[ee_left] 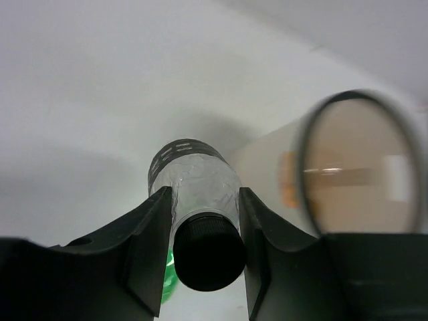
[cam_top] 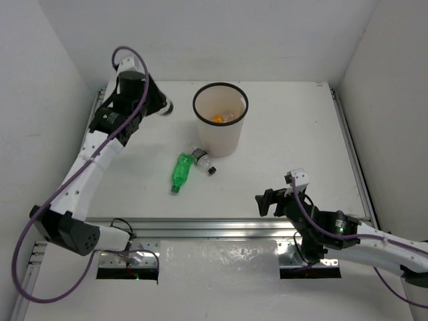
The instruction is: Put the plastic bottles in the bin
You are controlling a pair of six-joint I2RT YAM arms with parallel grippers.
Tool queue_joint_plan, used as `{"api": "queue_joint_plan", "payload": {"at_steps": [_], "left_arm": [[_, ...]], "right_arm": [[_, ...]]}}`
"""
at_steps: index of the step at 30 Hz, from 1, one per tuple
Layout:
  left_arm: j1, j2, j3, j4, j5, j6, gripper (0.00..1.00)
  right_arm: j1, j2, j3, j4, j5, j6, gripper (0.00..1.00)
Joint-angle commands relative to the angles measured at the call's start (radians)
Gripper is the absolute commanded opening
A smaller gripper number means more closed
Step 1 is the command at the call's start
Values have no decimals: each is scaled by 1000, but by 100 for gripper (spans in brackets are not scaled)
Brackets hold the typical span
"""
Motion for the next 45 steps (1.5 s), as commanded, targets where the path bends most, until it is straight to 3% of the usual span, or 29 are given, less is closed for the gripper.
{"api": "queue_joint_plan", "payload": {"at_steps": [1, 6, 9, 10, 14, 17, 20, 22, 27, 34, 36, 40, 45], "left_arm": [[-133, 0, 228, -47, -4, 83, 0], [-212, 116, 443, -123, 20, 108, 0], [-222, 206, 528, -111, 141, 126, 0], [-224, 233, 571, -109, 214, 132, 1], [-242, 397, 723, -151, 279, 158, 12], [-242, 486, 799, -164, 282, 155, 47], [-245, 505, 829, -180, 259, 149, 95], [-244, 474, 809, -192, 212, 139, 100], [-244, 149, 510, -117, 59, 100, 100], [-242, -458, -60, 26, -3, 132, 100], [-242, -535, -130, 30, -12, 170, 100], [-242, -708, -291, -8, -5, 192, 100], [-242, -822, -426, -29, -26, 192, 100]], "right_arm": [[-2, -17, 38, -70, 61, 86, 99], [-2, 3, 111, -167, 82, 122, 99], [-2, 49, 132, -164, 42, 95, 99], [-2, 85, 133, -140, 26, 67, 99], [-4, 213, 139, -40, -66, -13, 99], [-16, 290, 136, 61, -124, -63, 99], [-106, 411, 116, 222, -267, -129, 99], [-158, 466, 102, 364, -407, -181, 99], [-209, 731, 148, 683, -445, -347, 99], [-303, 1110, 282, 871, -494, -418, 91], [-318, 1173, 315, 915, -526, -432, 85], [-344, 1328, 381, 981, -524, -470, 83], [-376, 1454, 490, 986, -578, -485, 71]]}}
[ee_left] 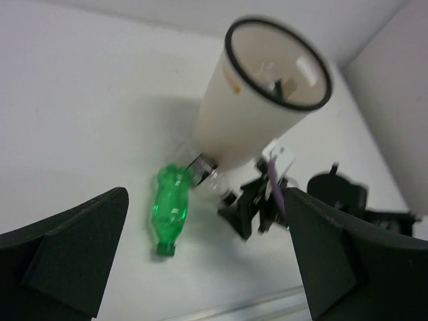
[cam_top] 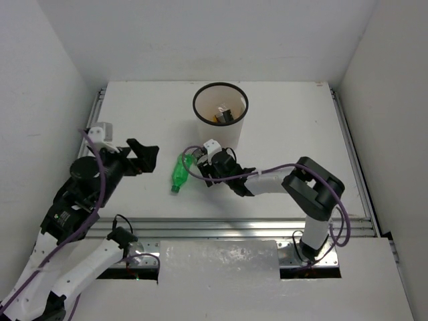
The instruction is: Put the plastic bottles in the bin
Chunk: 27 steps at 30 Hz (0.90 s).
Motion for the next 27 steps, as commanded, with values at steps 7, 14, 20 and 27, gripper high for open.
{"api": "queue_joint_plan", "payload": {"at_steps": [7, 14, 20, 27], "left_arm": [[-4, -52, -144, -1, -27, 20, 100], [-4, -53, -181, 28, -26, 8, 100], [-4, -38, -190, 48, 41, -23, 100], [-4, 5, -311, 295, 472, -159, 100]], "right_arm": [[-16, 113, 96, 99, -2, -43, 47], [-7, 31, -16, 165, 26, -27, 25], [99, -172, -171, 147, 149, -33, 16], [271, -581, -410, 98, 157, 71, 12]]}}
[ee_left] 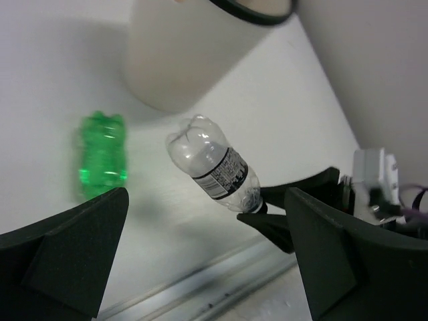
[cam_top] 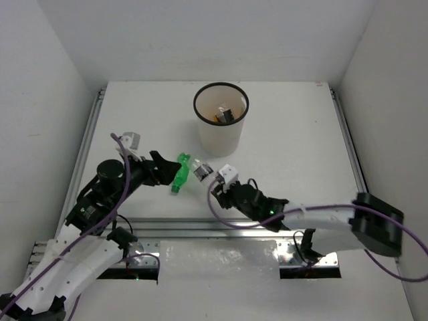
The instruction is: Put the plastic bottles in the bin
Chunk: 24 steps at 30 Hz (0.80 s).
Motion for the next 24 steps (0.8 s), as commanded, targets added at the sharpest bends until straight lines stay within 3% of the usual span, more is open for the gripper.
{"api": "queue_joint_plan", "payload": {"at_steps": [1, 4, 7, 12, 17, 18, 20, 22, 24], "left_arm": [[-4, 58, -77, 215, 299, -121, 100], [-4, 101, -111, 335, 401, -200, 100], [-7, 126, -146, 424, 455, -246, 100], [-8, 193, -186, 686, 606, -333, 100], [-23, 305, -204, 831, 677, -379, 97], [-25, 314, -201, 872, 697, -389, 92], [-36, 341, -194, 918, 715, -398, 41], [-39, 371, -142, 885, 720, -378, 3], [-40, 387, -96, 802, 697, -335, 0]], "right_arm": [[11, -232, -107, 54, -28, 99, 11], [12, -431, -226, 152, -138, 107, 9], [15, -547, -255, 145, -198, 105, 9], [15, -575, -223, 117, -283, 110, 10], [17, -531, -177, 134, -347, 120, 10], [17, -523, -151, 122, -350, 122, 10], [17, -512, -132, 126, -354, 117, 12], [17, -521, -135, 161, -329, 111, 15], [17, -547, -132, 160, -256, 119, 42]]}}
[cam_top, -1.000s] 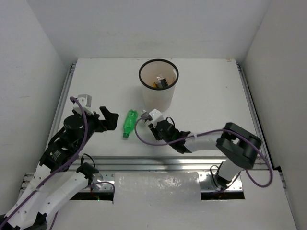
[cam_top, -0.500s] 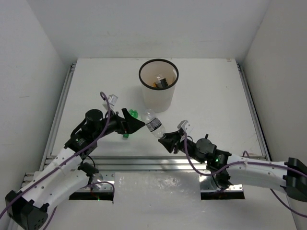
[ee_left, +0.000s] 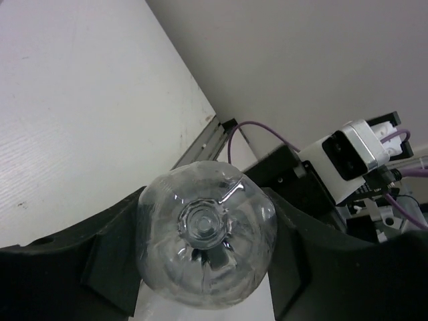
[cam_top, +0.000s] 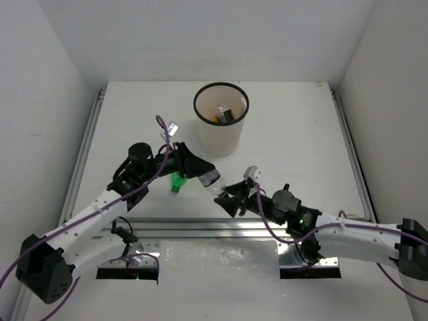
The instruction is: Put the plastic bottles in the bin
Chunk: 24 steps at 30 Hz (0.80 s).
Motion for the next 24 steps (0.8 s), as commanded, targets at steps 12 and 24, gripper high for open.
{"api": "queue_joint_plan", "payload": {"at_steps": [12, 24], "left_arm": [[-10, 424, 963, -530, -647, 330, 0], [56, 873, 1440, -843, -704, 410, 100]], "right_arm": [[1, -240, -15, -315, 323, 137, 99], [1, -255, 44, -598, 407, 196, 99]]}}
